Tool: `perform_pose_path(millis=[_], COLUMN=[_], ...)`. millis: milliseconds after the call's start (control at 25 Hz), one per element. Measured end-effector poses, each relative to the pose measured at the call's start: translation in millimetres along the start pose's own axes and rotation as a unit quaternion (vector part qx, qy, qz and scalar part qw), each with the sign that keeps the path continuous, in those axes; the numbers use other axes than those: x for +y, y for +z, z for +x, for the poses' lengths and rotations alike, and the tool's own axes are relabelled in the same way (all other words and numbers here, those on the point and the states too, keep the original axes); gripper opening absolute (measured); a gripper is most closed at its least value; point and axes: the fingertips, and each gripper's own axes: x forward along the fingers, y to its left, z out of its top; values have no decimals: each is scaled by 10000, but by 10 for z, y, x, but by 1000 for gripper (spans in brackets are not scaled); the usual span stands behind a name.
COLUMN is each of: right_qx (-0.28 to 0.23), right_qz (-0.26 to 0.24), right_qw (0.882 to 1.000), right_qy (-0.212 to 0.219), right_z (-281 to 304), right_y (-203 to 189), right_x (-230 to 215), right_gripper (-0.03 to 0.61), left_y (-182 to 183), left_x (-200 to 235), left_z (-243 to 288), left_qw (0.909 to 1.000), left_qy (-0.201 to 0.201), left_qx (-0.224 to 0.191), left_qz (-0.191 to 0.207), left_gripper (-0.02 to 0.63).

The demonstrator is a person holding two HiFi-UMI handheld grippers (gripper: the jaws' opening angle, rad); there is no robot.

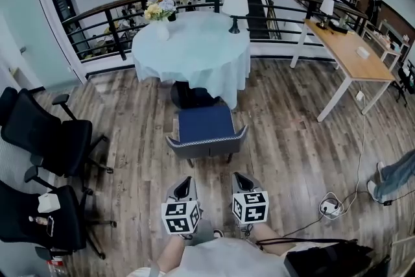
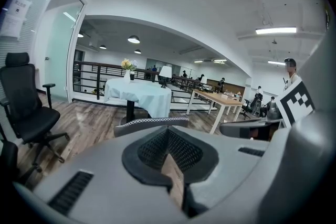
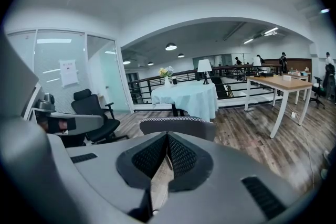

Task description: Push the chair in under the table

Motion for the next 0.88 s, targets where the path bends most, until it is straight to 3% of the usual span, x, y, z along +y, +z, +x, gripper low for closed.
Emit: perform_pose_path(millis=[280,880], right_qx=[175,82], right_qz=[43,-21], right_qw=[9998,9999], right_qy=[-5,-78], right_z=[177,952], right_y=[-67,517], right_x=[-15,-124], right_gripper=[18,18], left_y=[-18,619], left_x=[87,478], left_z=[200,956], left_qw=[9999,9999], left_qy=[-51,-130], left_qx=[79,-107], left_qz=[-79,-14], left_gripper=[5,5])
